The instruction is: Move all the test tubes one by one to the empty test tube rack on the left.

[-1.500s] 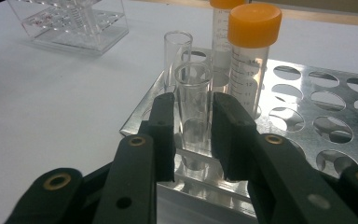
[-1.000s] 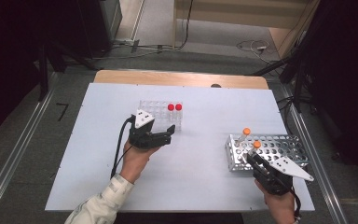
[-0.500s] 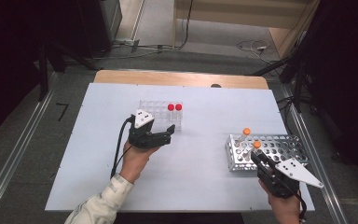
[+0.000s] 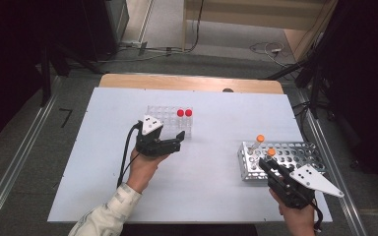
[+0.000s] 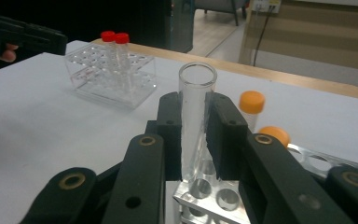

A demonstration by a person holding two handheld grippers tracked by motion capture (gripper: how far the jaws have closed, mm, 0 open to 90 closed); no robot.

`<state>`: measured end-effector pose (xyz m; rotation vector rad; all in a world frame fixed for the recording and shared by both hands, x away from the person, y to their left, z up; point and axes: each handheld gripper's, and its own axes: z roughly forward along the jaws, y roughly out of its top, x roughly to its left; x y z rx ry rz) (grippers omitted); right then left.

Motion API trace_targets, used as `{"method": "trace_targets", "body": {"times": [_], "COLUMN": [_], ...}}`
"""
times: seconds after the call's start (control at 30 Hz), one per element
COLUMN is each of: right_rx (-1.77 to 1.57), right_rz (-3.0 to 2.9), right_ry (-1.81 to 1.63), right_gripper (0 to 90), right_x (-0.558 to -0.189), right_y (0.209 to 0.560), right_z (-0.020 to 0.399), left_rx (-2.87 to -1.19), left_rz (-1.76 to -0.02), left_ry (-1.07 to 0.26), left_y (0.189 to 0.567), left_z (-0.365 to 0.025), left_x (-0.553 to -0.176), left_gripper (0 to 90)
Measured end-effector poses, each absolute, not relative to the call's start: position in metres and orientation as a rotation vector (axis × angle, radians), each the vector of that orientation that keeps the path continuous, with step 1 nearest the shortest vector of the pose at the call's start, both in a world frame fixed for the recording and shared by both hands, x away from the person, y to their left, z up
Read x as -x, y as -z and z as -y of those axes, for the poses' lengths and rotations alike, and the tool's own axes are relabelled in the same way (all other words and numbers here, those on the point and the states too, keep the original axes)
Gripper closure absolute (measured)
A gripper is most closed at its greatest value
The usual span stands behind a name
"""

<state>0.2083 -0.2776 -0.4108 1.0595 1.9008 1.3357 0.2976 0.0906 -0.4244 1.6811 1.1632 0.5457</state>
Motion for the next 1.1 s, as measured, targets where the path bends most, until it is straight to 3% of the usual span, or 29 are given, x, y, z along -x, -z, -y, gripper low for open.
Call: {"method": "trace_targets", "body": {"times": [0.77,0.9,1.1], "right_rx": [-0.972,-0.971,-0.947], "right_rz": [-2.103,-2.128,-2.164], "right_ry": [-1.314,-1.309,-1.3], "right_gripper": [73.7,73.7,73.7], "right_x": [-0.251,-0.259,-0.263], "right_y": [0.438,0.445,0.452], "right_z": [0.19,0.175,0.157], "left_rx": [-1.695,-1.711,-1.743], "left_rz": [-1.072,-1.03,-0.94], "left_ry": [-0.481,-0.459,-0.403], "left_y": [0.417,0.416,0.416], "left_z": [-0.07,-0.062,-0.051], "left_x": [-0.282,-0.276,-0.268], "left_gripper": [23.7,26.8,39.5]}}
